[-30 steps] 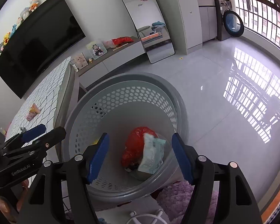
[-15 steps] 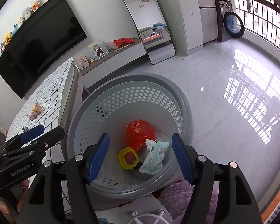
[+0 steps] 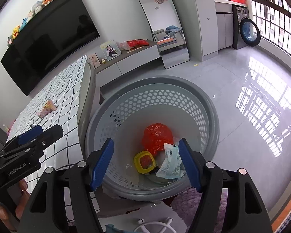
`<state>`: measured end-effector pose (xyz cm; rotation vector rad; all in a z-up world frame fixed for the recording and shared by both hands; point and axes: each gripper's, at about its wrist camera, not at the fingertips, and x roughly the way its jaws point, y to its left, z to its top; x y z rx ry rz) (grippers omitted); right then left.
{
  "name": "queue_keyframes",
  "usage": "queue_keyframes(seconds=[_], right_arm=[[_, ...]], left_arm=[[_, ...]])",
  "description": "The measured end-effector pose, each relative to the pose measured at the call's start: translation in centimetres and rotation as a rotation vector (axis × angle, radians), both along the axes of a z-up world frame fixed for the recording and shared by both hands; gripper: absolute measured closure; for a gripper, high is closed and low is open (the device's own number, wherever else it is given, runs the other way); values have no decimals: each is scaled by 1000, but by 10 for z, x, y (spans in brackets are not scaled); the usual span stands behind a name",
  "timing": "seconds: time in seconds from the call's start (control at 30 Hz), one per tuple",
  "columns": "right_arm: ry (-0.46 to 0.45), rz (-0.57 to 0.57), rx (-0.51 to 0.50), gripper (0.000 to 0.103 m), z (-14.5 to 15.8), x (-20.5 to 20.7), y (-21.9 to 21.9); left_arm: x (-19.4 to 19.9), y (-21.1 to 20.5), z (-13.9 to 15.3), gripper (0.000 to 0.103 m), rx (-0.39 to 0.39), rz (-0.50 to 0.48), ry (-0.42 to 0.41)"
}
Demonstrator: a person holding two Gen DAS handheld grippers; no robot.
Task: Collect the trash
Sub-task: 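Hold both open grippers above the basket, then move both open grippers back over the bed toward the grey cloth and pink wrapper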
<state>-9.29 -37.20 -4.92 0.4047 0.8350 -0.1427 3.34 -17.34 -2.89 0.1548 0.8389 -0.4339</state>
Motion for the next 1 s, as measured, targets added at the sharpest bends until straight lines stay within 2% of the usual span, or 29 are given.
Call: queue_keyframes(seconds=[0.5, 0.8, 1.0], right_arm=[[-42, 108, -29, 33, 19, 33, 64], [-57, 206, -45, 33, 27, 76, 108], [-63, 273, -61, 33, 31, 102, 139]], left_arm=[[10, 101, 11, 17, 4, 203, -27], [25, 164, 11, 17, 17, 343, -24], [44, 194, 6, 17, 25, 402, -10]])
